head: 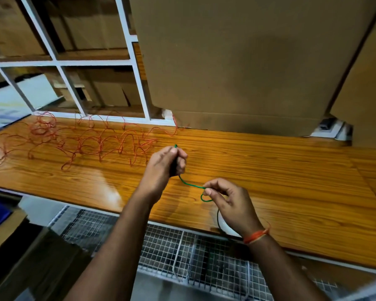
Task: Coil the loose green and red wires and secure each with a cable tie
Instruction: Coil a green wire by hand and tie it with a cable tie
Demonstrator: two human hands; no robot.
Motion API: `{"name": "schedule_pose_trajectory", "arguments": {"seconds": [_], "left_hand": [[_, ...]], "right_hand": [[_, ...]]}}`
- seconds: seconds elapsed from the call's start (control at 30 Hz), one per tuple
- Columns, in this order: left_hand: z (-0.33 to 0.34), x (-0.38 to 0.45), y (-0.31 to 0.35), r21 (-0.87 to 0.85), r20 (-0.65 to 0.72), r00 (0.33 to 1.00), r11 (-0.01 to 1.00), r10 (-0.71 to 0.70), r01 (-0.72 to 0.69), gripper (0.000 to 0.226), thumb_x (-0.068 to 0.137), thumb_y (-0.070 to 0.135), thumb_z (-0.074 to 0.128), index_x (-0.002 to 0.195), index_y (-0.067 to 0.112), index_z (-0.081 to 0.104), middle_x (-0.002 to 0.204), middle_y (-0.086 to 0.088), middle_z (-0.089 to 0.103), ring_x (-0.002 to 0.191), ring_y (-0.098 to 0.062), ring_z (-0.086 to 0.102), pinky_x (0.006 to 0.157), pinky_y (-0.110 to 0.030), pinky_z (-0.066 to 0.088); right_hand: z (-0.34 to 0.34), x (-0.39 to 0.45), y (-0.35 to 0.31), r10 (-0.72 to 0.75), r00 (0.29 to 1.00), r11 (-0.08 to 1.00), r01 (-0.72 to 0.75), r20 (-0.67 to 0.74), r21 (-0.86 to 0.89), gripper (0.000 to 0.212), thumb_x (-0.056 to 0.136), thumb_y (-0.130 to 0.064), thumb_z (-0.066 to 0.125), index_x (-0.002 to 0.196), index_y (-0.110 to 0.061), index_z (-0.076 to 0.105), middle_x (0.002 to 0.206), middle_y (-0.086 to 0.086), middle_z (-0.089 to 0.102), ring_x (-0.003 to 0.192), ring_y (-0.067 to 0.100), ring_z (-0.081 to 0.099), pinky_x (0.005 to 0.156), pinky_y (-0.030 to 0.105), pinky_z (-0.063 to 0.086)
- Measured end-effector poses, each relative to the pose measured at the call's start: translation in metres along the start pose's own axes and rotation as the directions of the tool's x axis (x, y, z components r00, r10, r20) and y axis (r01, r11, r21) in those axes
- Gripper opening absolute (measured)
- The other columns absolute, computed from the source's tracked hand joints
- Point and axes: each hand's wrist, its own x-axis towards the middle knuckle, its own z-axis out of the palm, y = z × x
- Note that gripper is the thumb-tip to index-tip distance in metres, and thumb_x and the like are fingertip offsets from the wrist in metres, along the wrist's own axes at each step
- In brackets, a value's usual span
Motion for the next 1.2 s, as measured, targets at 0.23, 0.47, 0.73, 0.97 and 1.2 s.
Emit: {"name": "schedule_pose_trajectory", "arguments": {"seconds": [0.23, 0.47, 0.73, 0.97, 1.2], "left_hand": [[0.012, -0.007, -0.024, 0.260, 0.290, 0.956, 0.965, -0.037, -0.041, 0.034, 0.104, 0.029, 0.041, 0.098, 0.004, 0.062, 0.065, 0.001, 0.061, 0.057, -0.014, 0.053, 0.057, -0.024, 0.043], [0.018, -0.018, -0.023, 0.108, 0.288, 0.955, 0.993, -0.070, 0.040, 0.038, 0.102, 0.034, 0.046, 0.076, 0.010, 0.061, 0.054, 0.004, 0.033, 0.053, -0.012, 0.025, 0.050, -0.024, 0.024], [0.018, -0.016, -0.016, -0.240, 0.086, 0.980, 0.951, -0.181, 0.196, 0.031, 0.100, 0.012, 0.047, 0.073, 0.006, 0.058, 0.052, -0.001, 0.036, 0.046, -0.010, 0.027, 0.048, -0.023, 0.020], [0.021, -0.020, -0.014, -0.261, 0.001, 0.965, 0.932, -0.261, 0.253, 0.037, 0.105, 0.008, 0.041, 0.080, 0.003, 0.067, 0.057, -0.004, 0.053, 0.045, -0.011, 0.041, 0.047, -0.020, 0.036], [0.023, -0.025, -0.012, -0.426, -0.020, 0.939, 0.852, -0.345, 0.304, 0.029, 0.106, 0.006, 0.041, 0.101, -0.006, 0.066, 0.060, -0.003, 0.055, 0.046, -0.007, 0.043, 0.045, -0.016, 0.037]], "right_hand": [[-0.004, 0.013, -0.026, -0.139, 0.983, 0.990, 0.137, -0.121, -0.023, 0.012, 0.098, -0.009, 0.066, 0.098, -0.020, 0.069, 0.092, -0.011, 0.071, 0.092, 0.009, 0.068, 0.077, 0.025, 0.050], [-0.002, 0.021, -0.021, -0.036, 0.982, 0.999, 0.038, -0.183, 0.009, 0.011, 0.095, -0.013, 0.071, 0.095, -0.022, 0.064, 0.087, -0.010, 0.067, 0.085, 0.012, 0.066, 0.073, 0.029, 0.053], [0.016, 0.003, -0.010, 0.183, 0.983, 0.927, -0.173, 0.001, 0.332, 0.038, 0.087, -0.052, 0.065, 0.109, -0.021, 0.063, 0.102, -0.002, 0.072, 0.098, 0.012, 0.067, 0.088, 0.025, 0.051], [0.024, -0.003, -0.024, 0.468, 0.849, 0.603, -0.511, 0.247, 0.613, 0.060, 0.093, -0.062, 0.059, 0.125, -0.012, 0.055, 0.116, 0.014, 0.072, 0.103, 0.035, 0.074, 0.083, 0.042, 0.046], [0.023, -0.011, -0.012, 0.401, 0.916, 0.808, -0.365, 0.024, 0.462, 0.025, 0.090, 0.002, 0.072, 0.111, -0.007, 0.062, 0.087, 0.006, 0.068, 0.063, 0.010, 0.063, 0.056, 0.018, 0.048]]}}
